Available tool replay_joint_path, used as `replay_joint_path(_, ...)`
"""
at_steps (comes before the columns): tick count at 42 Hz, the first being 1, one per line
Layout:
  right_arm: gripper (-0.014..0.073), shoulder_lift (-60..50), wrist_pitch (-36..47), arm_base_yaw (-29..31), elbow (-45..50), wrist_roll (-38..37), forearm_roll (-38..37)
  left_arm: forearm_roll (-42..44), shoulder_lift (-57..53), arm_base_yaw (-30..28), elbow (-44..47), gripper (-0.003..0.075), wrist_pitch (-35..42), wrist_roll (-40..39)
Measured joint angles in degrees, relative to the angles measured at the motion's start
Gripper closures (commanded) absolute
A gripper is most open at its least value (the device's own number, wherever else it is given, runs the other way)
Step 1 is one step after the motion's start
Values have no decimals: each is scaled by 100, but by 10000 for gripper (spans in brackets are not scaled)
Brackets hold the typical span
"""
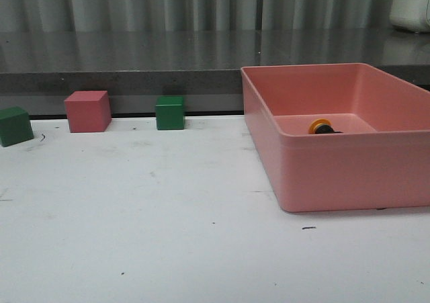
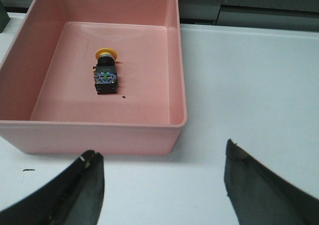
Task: Place and stand button with both arms
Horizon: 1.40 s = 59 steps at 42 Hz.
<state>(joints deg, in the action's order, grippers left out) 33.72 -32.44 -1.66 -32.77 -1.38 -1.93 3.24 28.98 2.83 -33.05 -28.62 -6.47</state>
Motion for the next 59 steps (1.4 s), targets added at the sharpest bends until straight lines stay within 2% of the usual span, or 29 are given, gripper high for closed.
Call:
replay_joint_path(13, 33, 86, -13, 0, -76, 0, 139, 0, 0, 0, 0, 229, 0, 0)
replay_joint_path(18, 33, 405, -133, -37, -445, 25, 316, 0, 0, 0, 0, 228, 0, 0)
replay_joint_path(22, 33, 798, -260, -304, -814, 138, 352, 0, 0, 0, 0, 228, 0, 0)
replay_joint_path(30, 33, 1904, -441, -1180, -1526, 240, 355, 0, 0, 0, 0, 229, 0, 0)
replay_joint_path(35, 33, 2741, -468, -1430, -1987, 266, 345, 0, 0, 0, 0, 228, 0, 0)
replay_joint_path(49, 33, 5270, -1170, -1443, -3779, 138, 54, 0, 0, 0, 0, 228, 0, 0)
replay_joint_path(59, 33, 6652, -1378, -1151, -4739, -183, 8, 0, 0, 0, 0, 229, 0, 0)
